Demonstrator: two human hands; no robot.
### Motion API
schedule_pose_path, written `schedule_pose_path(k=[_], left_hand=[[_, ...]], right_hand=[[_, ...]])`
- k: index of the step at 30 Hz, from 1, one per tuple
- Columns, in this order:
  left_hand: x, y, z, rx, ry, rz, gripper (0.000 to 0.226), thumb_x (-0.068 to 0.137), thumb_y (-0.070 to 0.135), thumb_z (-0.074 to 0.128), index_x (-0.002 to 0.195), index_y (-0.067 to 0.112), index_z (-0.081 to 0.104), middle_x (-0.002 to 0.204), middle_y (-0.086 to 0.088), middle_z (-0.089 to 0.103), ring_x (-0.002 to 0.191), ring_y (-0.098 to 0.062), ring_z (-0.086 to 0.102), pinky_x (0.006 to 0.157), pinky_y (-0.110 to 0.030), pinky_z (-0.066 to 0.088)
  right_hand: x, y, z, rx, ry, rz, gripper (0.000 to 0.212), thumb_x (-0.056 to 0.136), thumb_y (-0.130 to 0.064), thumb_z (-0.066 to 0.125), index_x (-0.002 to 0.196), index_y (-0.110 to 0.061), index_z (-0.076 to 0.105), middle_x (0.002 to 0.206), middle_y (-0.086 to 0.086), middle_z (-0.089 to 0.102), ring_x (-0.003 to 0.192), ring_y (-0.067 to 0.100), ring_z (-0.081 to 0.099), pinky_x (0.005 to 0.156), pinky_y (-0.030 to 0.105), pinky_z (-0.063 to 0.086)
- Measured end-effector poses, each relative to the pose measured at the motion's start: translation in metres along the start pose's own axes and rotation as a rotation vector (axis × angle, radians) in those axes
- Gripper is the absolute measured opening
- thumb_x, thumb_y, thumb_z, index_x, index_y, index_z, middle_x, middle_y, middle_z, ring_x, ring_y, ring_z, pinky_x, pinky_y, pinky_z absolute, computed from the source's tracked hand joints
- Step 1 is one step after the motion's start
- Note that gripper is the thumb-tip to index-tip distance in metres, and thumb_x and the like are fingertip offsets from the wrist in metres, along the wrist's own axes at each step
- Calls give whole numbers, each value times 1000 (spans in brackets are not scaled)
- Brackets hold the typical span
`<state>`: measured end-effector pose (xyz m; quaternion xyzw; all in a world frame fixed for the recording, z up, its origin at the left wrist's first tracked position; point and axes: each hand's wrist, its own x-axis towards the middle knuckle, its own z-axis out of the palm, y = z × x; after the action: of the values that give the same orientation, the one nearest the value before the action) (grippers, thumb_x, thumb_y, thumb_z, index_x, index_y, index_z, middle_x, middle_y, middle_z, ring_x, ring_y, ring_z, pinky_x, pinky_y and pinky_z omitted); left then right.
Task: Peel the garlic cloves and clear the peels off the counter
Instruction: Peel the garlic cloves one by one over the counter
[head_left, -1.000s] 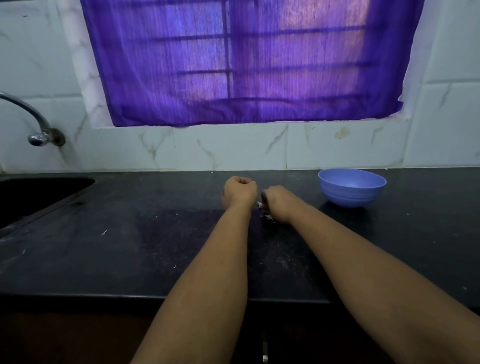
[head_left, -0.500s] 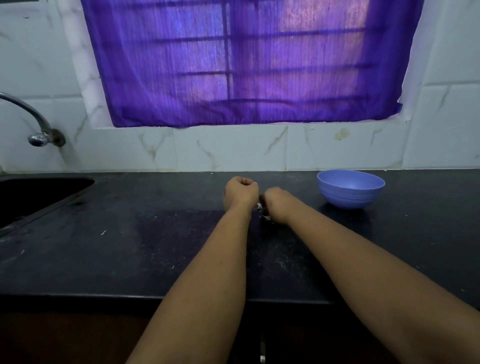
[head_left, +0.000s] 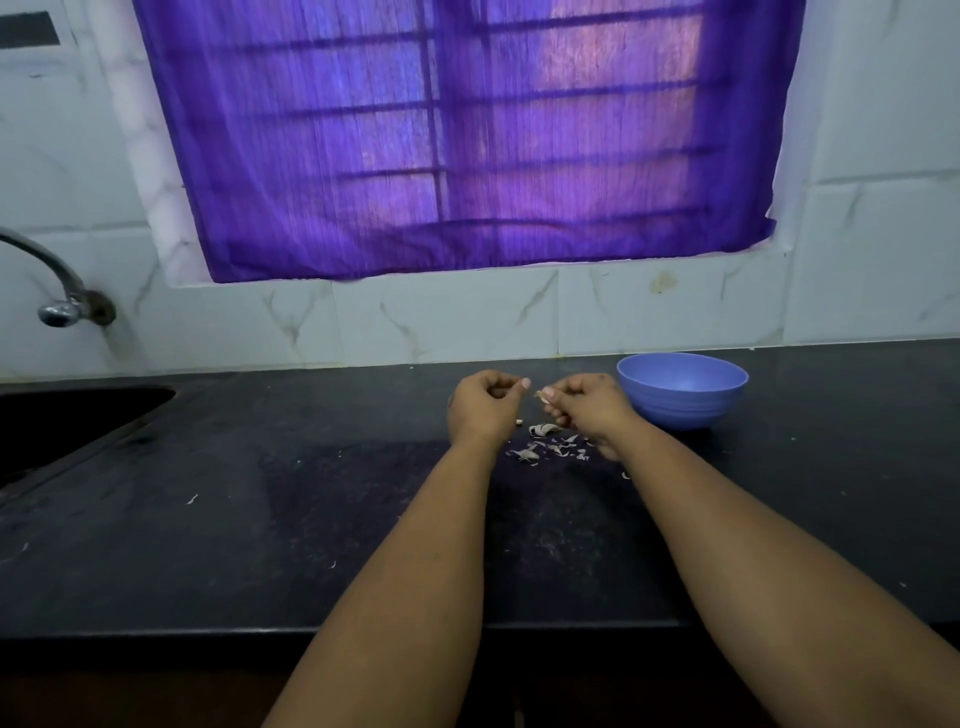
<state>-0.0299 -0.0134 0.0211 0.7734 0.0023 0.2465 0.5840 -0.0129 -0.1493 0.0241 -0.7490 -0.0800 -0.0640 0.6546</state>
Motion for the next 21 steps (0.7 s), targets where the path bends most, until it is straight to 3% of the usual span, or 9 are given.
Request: schedule_pose_path(k=[3, 6, 9, 12, 18, 21], left_hand=[[-2, 1, 1, -61, -30, -15, 9, 81, 26, 76, 78, 20, 69, 76, 2, 70, 66, -10, 60, 61, -25, 50], [-3, 2, 1, -140, -55, -33, 9, 82, 19, 76, 83, 12, 70, 77, -5, 69, 64, -13, 58, 56, -25, 49], [-3, 3, 0, -209, -52, -73, 9, 84, 14, 73, 85, 7, 69, 71, -6, 65, 50, -8, 52, 42, -19, 42], [-2, 5, 0, -305, -59, -128, 8, 86, 12, 71, 84, 7, 66, 66, -4, 61, 41, -4, 46, 39, -17, 39], [-2, 8, -2, -501, -134, -185, 13, 86, 9, 70, 74, 13, 64, 59, 1, 61, 52, -7, 50, 46, -16, 42], [-1, 7, -1, -472, -166, -190, 13, 90, 6, 63, 78, 9, 64, 59, 0, 62, 54, -9, 52, 46, -15, 42]], right_hand=[[-2, -5, 4, 90, -38, -20, 5, 94, -7, 59, 89, -6, 62, 72, 8, 63, 58, 7, 55, 54, 16, 48], [-5, -7, 8, 123, -71, -60, 4, 93, -2, 59, 91, -6, 59, 71, 9, 63, 55, 5, 56, 53, 15, 49], [-6, -9, 7, 117, -99, -73, 4, 92, -2, 59, 93, -6, 60, 75, 10, 64, 60, 9, 57, 58, 17, 51], [-7, -9, 7, 153, -120, -76, 6, 92, -1, 59, 97, -5, 61, 76, 10, 65, 65, 11, 57, 59, 17, 52], [-9, -15, 9, 386, -169, -33, 8, 93, 4, 54, 97, -2, 58, 75, 9, 61, 60, 6, 58, 57, 15, 50], [-10, -14, 9, 375, -181, -16, 12, 93, 4, 54, 103, -2, 56, 76, 11, 61, 59, 7, 57, 57, 16, 50]])
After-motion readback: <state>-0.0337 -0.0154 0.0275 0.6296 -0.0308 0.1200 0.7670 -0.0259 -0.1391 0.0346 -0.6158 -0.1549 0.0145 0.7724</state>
